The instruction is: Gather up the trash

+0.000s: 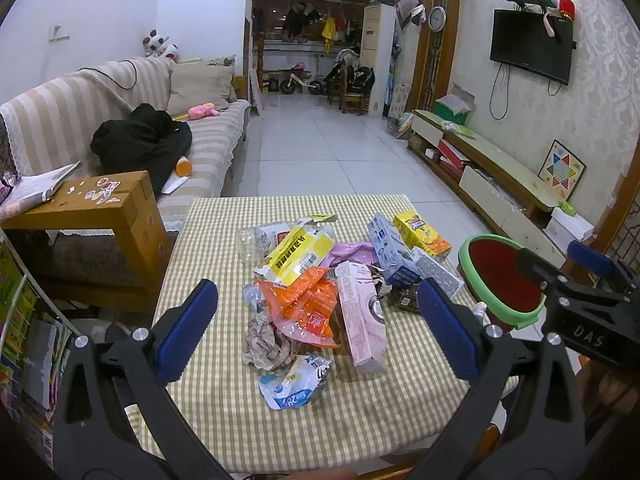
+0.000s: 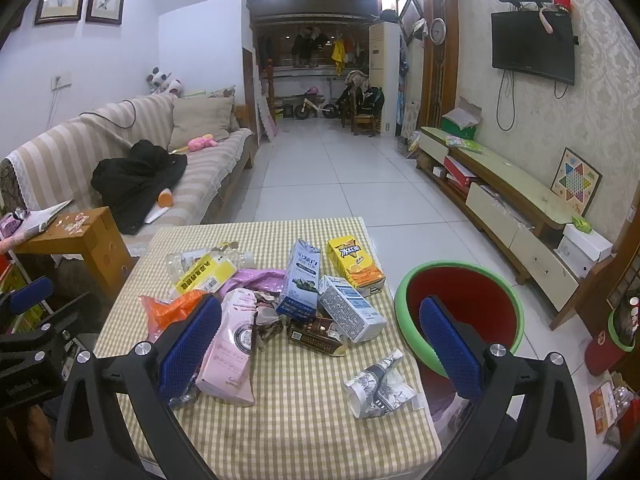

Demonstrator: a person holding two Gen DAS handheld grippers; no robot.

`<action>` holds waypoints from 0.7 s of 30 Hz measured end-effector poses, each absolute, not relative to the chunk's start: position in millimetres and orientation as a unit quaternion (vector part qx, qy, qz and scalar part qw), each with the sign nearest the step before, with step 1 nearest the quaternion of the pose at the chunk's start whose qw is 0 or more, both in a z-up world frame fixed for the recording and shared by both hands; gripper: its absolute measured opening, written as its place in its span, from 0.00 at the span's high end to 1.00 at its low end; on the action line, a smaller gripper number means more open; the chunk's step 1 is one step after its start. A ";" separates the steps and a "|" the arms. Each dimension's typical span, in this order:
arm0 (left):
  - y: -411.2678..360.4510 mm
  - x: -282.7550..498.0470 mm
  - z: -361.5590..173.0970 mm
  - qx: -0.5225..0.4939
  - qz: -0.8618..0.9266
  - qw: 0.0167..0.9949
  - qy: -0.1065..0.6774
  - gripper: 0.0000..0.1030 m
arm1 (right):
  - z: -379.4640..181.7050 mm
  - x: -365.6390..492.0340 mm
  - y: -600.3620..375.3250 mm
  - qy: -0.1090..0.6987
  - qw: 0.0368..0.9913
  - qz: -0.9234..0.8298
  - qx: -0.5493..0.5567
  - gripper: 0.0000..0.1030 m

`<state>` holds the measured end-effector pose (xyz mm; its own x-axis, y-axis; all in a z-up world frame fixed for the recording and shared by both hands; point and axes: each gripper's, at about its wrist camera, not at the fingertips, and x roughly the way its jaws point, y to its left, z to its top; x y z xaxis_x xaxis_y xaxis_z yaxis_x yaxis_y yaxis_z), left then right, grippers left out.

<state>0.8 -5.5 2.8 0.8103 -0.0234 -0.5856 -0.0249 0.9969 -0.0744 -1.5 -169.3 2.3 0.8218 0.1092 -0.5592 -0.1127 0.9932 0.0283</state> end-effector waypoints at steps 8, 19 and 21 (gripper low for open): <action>-5.0 0.7 3.1 -0.040 0.000 0.951 0.308 0.05 | 1.9 -1.9 -168.6 0.293 0.954 0.059 -0.003 0.07; -7.0 0.9 3.1 -0.039 -0.003 0.950 0.311 0.05 | -0.4 -3.1 -168.1 0.293 0.954 0.061 -0.004 0.07; -7.2 0.8 3.4 -0.038 -0.003 0.950 0.311 0.05 | -0.3 -3.1 -168.4 0.293 0.954 0.060 -0.005 0.07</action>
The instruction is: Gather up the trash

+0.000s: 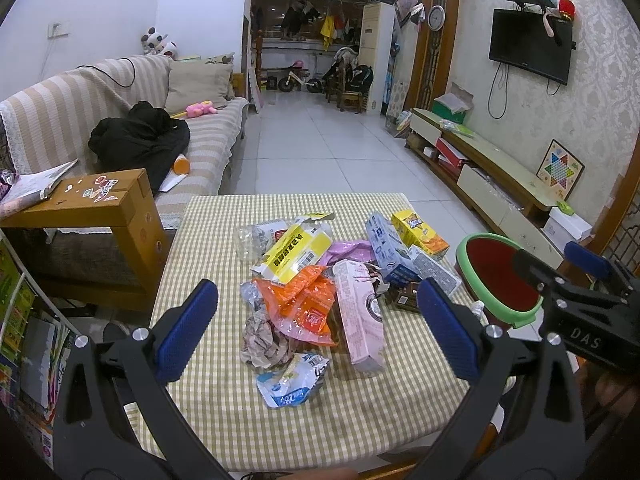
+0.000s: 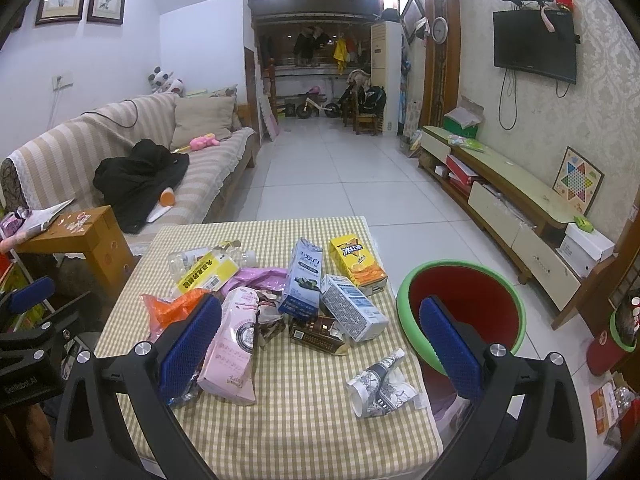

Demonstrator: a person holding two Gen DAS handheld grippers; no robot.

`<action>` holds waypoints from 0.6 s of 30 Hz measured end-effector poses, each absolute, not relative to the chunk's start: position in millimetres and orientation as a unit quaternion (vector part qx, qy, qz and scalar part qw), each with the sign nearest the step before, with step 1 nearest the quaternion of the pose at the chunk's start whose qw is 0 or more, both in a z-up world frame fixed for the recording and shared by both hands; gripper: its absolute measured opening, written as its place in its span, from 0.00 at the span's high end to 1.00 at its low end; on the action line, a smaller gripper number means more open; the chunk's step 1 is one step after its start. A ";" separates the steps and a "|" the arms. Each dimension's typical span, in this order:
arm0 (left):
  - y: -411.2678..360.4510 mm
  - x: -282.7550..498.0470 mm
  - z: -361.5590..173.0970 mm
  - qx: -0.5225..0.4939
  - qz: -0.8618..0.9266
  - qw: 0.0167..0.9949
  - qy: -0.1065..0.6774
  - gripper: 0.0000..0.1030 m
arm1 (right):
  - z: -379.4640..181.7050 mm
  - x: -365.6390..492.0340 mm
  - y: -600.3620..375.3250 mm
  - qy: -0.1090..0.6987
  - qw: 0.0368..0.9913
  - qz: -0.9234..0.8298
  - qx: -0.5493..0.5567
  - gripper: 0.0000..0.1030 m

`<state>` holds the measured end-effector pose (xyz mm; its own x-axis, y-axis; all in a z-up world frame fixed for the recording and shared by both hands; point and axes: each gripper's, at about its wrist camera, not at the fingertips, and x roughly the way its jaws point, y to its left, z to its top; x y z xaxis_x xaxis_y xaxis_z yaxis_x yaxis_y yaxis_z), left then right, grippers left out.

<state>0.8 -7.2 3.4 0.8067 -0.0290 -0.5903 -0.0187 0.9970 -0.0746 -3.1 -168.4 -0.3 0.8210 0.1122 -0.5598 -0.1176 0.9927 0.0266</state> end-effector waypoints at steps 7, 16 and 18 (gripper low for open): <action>-7.2 1.0 3.4 -0.038 -0.002 0.950 0.311 0.05 | 0.4 -2.3 -168.2 0.294 0.954 0.061 -0.002 0.07; -3.7 2.4 4.3 -0.042 -0.003 0.948 0.316 0.05 | -1.6 -0.5 -168.0 0.297 0.953 0.064 -0.001 0.07; -3.3 2.7 4.5 -0.042 -0.004 0.948 0.315 0.05 | 0.1 -0.7 -167.7 0.297 0.953 0.065 -0.001 0.07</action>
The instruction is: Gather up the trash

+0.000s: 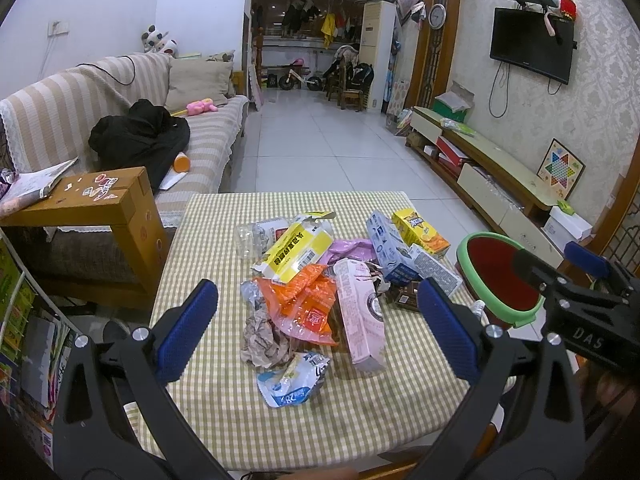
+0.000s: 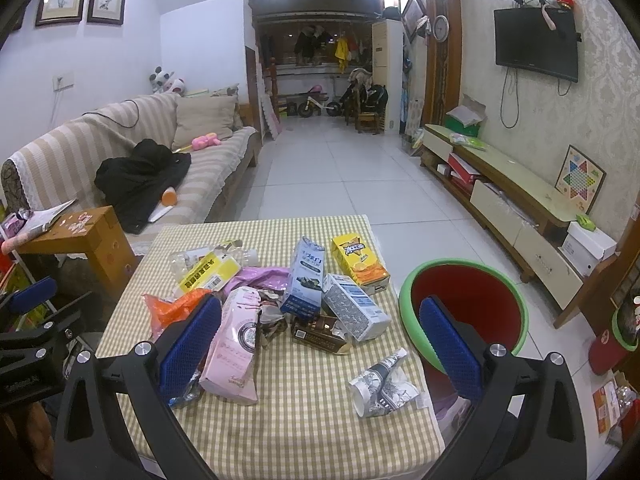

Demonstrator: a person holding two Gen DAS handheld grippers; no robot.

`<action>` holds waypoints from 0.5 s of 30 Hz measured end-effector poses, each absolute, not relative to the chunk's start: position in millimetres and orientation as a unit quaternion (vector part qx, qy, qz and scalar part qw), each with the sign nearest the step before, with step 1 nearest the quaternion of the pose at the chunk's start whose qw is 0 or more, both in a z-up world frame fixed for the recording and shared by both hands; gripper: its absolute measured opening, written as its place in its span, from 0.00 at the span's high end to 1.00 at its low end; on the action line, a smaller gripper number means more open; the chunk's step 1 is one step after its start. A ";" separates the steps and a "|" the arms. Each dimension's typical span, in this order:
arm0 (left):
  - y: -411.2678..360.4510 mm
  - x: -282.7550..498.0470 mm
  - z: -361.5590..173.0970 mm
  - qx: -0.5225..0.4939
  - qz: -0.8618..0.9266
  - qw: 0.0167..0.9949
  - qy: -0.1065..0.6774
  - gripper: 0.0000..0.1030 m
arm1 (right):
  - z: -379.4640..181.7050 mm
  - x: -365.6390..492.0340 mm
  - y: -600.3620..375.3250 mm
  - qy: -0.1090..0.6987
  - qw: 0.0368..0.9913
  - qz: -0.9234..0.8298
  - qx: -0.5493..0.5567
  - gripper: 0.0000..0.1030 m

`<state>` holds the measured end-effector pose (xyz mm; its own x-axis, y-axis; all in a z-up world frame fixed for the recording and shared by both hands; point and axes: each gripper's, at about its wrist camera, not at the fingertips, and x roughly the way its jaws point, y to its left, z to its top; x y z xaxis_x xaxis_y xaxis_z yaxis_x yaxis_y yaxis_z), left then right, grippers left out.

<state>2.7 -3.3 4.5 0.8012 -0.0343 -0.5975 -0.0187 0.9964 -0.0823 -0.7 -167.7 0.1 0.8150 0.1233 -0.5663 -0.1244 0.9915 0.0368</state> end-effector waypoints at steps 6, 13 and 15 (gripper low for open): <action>-2.5 4.8 1.4 -0.042 -0.003 0.947 0.320 0.05 | 0.9 0.2 -167.9 0.299 0.952 0.065 -0.001 0.07; 4.6 16.1 -18.1 -0.052 -0.003 0.935 0.351 0.05 | -16.2 13.8 -172.1 0.329 0.941 0.074 -0.004 0.07; 7.0 22.8 -25.6 -0.051 -0.005 0.930 0.363 0.05 | -23.3 19.7 -171.9 0.342 0.936 0.081 -0.007 0.07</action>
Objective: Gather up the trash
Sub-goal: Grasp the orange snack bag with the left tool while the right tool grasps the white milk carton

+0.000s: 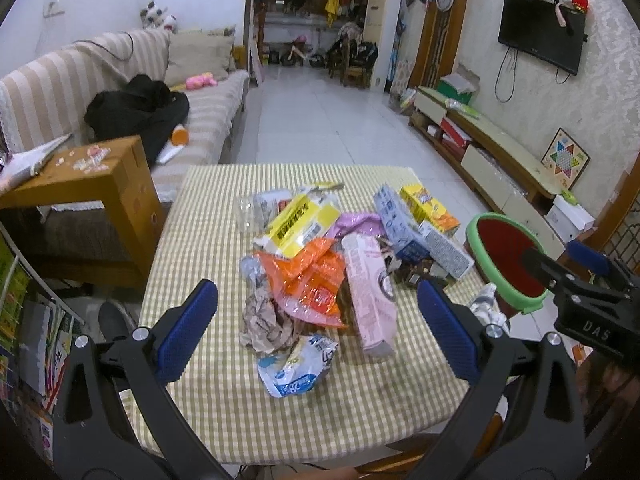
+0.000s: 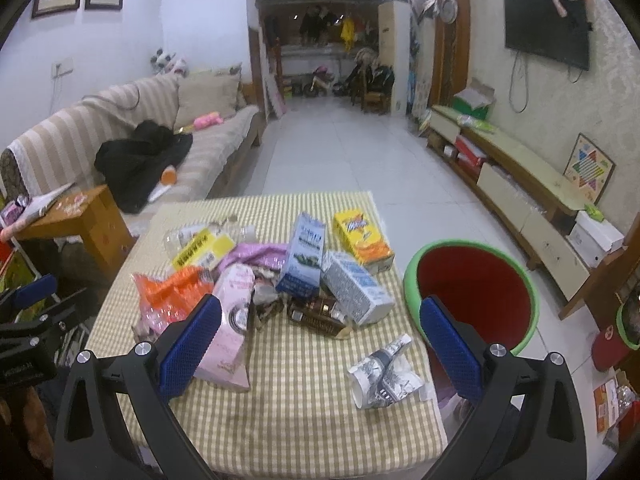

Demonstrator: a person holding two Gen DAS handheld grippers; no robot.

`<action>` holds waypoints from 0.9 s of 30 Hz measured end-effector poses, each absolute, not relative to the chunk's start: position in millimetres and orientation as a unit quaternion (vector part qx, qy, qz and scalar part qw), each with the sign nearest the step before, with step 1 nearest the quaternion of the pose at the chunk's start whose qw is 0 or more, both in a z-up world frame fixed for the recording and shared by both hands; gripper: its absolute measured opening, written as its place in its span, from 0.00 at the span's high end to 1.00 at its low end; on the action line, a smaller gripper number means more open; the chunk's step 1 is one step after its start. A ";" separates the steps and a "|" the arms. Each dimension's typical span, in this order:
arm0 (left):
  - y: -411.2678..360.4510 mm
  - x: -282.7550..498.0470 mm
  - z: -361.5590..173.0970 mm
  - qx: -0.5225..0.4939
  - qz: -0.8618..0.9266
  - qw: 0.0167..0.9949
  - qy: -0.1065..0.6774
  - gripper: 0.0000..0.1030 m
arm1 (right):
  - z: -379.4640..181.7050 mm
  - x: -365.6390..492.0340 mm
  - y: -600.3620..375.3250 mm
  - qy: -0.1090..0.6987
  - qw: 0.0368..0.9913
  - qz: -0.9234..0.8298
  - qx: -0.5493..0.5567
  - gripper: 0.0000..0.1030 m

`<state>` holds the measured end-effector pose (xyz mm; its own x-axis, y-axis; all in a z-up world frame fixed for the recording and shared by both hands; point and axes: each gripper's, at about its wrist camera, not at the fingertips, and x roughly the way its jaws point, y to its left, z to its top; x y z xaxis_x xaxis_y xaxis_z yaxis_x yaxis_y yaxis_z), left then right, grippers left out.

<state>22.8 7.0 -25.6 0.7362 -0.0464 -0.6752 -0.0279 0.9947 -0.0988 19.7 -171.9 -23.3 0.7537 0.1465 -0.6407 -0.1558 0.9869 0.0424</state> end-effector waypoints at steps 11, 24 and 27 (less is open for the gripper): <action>26.6 76.8 -60.6 -0.038 -0.027 0.903 0.427 0.05 | -63.6 78.9 -192.0 0.403 0.912 0.077 -0.010 0.07; 21.2 130.3 -106.4 0.016 -0.049 0.870 0.491 0.05 | -131.7 166.1 -202.4 0.495 0.863 0.083 -0.058 0.07; 18.3 137.8 -114.9 0.038 -0.047 0.867 0.495 0.05 | -144.4 179.8 -203.3 0.512 0.852 0.092 -0.066 0.07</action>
